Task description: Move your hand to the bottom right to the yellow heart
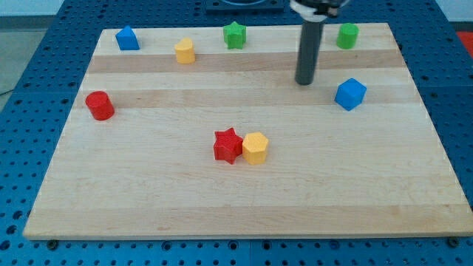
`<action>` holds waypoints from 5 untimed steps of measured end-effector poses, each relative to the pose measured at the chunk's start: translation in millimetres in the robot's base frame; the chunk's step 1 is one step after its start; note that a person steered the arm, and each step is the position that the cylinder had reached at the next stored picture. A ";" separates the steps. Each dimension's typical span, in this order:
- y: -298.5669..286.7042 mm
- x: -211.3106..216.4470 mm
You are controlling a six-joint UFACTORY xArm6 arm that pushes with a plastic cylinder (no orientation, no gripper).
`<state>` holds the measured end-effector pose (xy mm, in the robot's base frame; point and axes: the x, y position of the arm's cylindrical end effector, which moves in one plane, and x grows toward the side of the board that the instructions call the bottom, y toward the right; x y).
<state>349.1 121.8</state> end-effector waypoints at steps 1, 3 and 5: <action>39.1 27.0; 48.0 27.7; 42.8 21.9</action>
<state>371.0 164.6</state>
